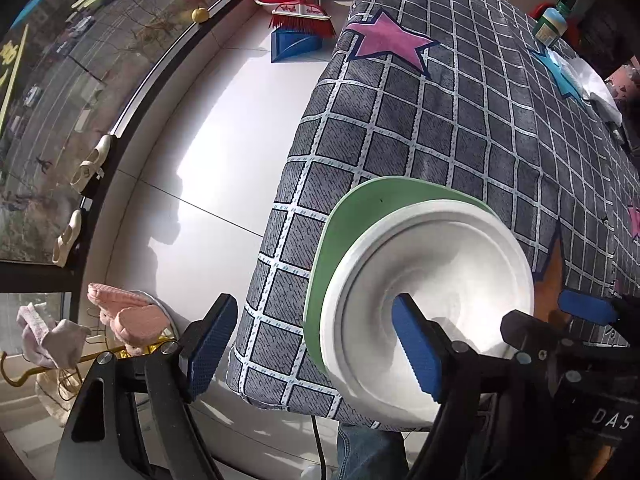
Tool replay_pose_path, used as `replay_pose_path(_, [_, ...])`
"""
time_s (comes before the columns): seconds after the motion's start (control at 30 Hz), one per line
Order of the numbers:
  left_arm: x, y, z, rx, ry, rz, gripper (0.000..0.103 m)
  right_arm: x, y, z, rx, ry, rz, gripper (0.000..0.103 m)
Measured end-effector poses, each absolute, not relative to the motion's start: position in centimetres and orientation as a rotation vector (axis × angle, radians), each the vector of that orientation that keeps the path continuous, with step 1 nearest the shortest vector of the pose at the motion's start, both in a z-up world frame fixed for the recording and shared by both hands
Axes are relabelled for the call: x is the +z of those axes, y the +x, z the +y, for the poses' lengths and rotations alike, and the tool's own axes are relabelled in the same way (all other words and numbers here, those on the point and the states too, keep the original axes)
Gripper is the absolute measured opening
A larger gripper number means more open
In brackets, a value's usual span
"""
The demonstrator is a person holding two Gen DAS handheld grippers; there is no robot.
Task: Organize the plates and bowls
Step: 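Lower the bowl stack onto the green plate and open both grippers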
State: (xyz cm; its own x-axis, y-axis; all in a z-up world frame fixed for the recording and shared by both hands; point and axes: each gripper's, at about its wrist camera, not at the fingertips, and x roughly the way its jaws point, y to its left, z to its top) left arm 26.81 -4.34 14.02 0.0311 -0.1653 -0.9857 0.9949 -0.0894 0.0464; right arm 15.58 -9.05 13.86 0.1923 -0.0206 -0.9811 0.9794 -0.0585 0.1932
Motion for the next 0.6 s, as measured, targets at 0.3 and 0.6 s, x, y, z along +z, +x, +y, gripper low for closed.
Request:
replay_pose_path(0.3, [14.8,24.0,-2.9,-1.428,1.273,0.974,0.103,16.8,12.8,-7.0,-1.121,1.313,0.993,0.103])
replay_pose_path(0.6, [16.3,21.9,-1.1,-1.474,1.329,0.854,0.103,19.8,11.3,-5.3,-1.183,1.290,0.946,0.103])
